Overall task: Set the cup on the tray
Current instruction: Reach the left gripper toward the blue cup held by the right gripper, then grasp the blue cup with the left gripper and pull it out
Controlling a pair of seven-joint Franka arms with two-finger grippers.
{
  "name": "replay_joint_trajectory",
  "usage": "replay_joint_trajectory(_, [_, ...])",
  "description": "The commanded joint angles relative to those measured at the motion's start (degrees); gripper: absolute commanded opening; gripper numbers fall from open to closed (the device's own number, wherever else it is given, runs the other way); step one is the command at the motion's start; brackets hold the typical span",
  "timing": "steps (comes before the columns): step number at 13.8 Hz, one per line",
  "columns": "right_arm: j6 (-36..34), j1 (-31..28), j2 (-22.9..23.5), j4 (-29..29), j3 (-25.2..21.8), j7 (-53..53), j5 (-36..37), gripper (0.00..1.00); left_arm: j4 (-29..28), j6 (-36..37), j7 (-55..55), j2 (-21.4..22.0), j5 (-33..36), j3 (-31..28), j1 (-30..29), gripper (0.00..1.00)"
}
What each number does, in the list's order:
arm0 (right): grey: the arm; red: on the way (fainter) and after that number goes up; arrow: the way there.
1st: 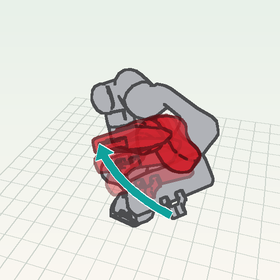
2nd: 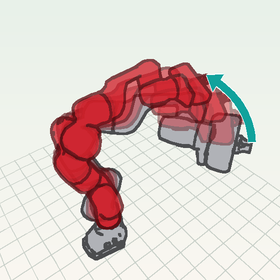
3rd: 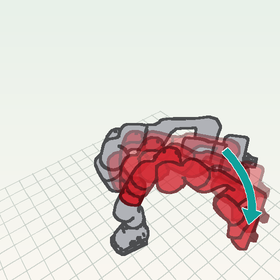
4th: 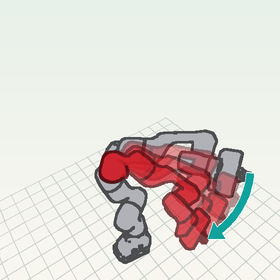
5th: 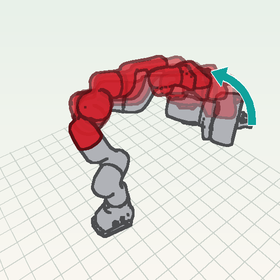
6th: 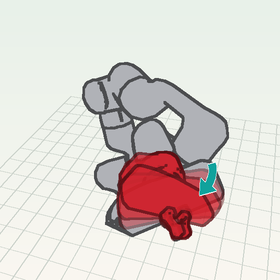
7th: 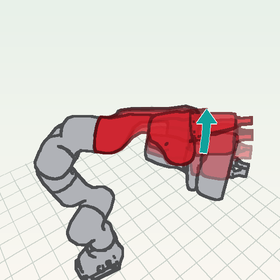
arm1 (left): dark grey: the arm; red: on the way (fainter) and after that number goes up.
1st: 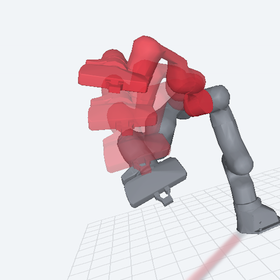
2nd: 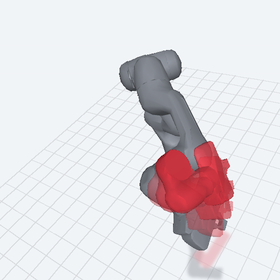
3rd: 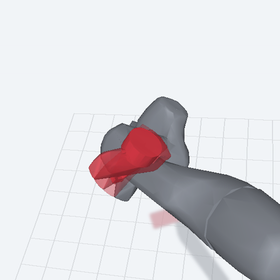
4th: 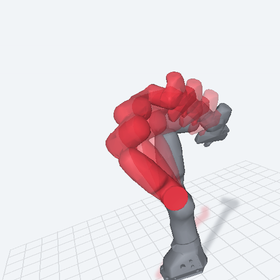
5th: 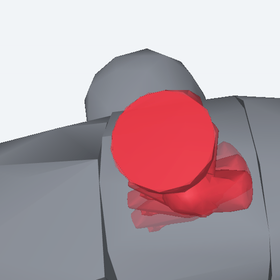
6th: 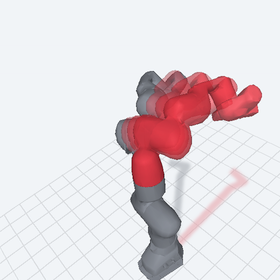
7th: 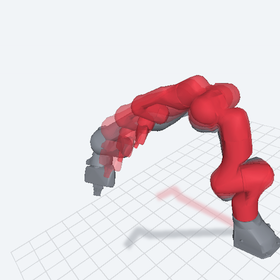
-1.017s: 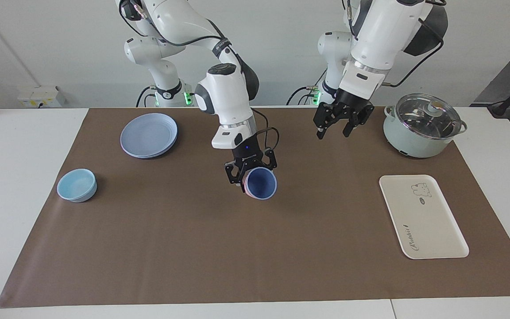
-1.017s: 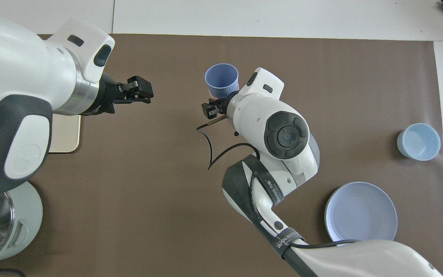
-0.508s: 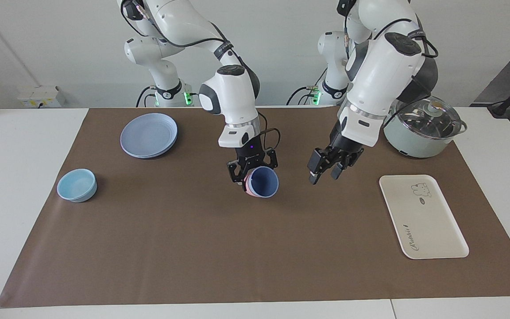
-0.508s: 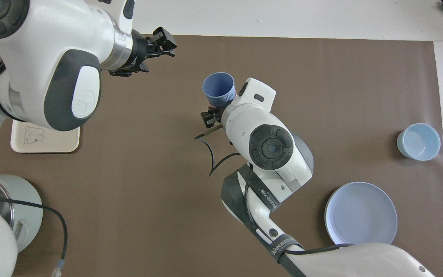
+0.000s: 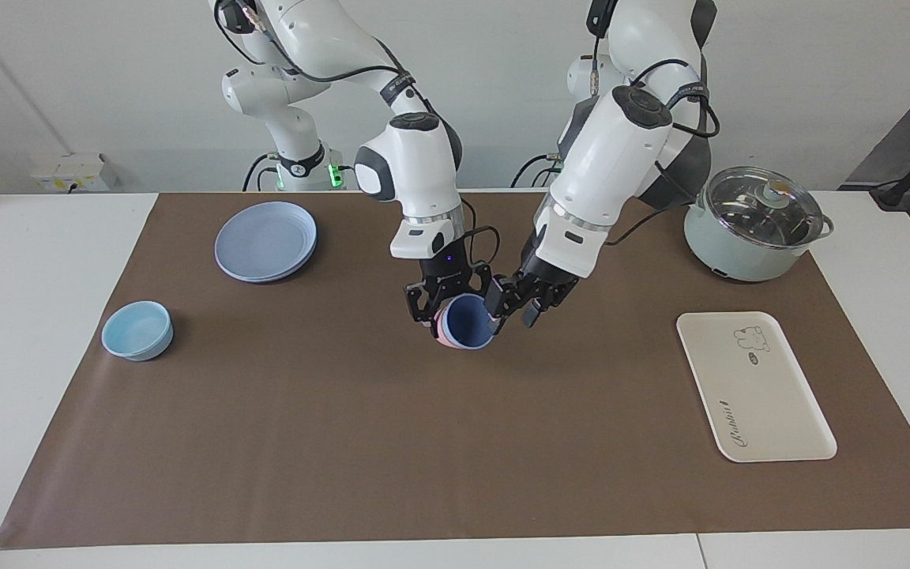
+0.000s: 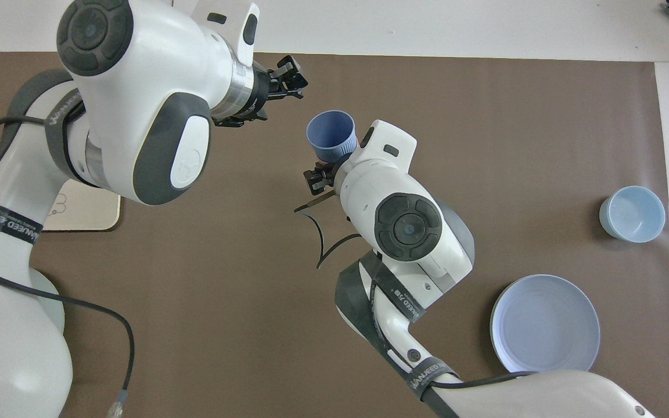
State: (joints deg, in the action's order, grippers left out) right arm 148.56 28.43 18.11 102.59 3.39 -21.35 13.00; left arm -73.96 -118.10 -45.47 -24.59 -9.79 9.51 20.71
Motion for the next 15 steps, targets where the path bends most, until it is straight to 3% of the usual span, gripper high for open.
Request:
replay_joint_trajectory(1, [0.1, 0.7, -2.0, 1.9, 0.1, -2.4, 1.9, 0.00, -1.4, 0.5, -0.1, -0.4, -0.7, -0.9, 1.4, 0.66])
replay_joint_trajectory(7, [0.1, 0.6, -2.0, 1.9, 0.1, -2.3, 1.9, 0.00, -2.7, 6.0, 2.8, -0.4, 2.2, -0.8, 1.4, 0.60])
replay_joint_trajectory(11, [0.2, 0.5, -1.9, 1.9, 0.1, -2.3, 1.9, 0.00, -2.5, 10.2, 3.5, -0.2, 2.1, 0.3, 1.5, 0.42])
replay_joint_trajectory(15, [0.3, 0.3, -1.9, 1.9, 0.1, -2.3, 1.9, 0.00, -2.2, 10.3, 3.4, -0.2, 0.4, 1.0, 1.8, 0.16])
